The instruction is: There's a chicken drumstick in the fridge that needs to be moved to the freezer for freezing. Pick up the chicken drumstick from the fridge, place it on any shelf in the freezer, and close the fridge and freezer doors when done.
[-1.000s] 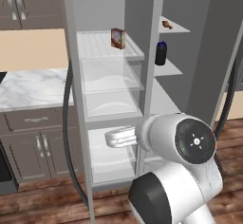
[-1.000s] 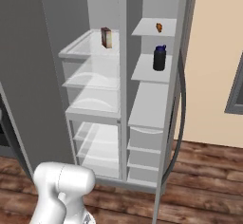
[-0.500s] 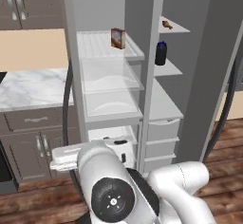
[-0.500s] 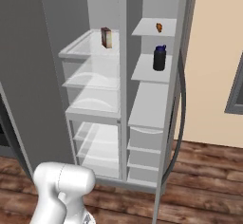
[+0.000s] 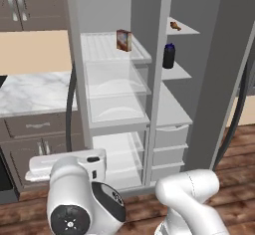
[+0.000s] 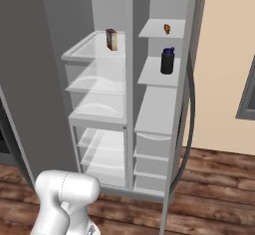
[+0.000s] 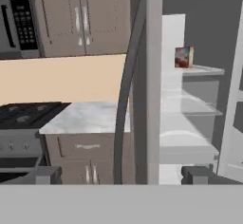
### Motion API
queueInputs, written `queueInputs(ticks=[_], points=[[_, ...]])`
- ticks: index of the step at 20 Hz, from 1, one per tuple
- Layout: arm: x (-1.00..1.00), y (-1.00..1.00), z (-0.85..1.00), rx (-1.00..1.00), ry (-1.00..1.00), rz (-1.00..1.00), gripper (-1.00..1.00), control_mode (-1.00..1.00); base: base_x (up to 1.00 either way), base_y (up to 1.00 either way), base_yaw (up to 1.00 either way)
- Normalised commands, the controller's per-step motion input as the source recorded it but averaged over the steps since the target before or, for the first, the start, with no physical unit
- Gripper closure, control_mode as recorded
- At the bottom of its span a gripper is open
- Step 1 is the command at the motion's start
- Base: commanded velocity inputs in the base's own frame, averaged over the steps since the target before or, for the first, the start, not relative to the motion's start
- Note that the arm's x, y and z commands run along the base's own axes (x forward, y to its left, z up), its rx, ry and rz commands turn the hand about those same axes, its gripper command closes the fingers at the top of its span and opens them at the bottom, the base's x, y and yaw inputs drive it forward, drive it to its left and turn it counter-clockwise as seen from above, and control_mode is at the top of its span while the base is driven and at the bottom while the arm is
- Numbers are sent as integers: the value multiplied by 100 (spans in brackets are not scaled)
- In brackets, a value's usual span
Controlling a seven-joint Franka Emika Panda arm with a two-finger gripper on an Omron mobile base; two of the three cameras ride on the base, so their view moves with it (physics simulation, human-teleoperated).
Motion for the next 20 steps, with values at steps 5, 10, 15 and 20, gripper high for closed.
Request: queueInputs(ticks=[5, 10, 15, 20], points=[[76, 15, -56, 0, -9, -5, -100, -100, 0, 0, 0], [11, 34, -24, 0, -4, -19, -100, -100, 0, 0, 0], [2, 37, -5, 0, 0, -22, -100, -100, 0, 0, 0], [35, 19, -5, 0, 0, -13, -100, -100, 0, 0, 0]])
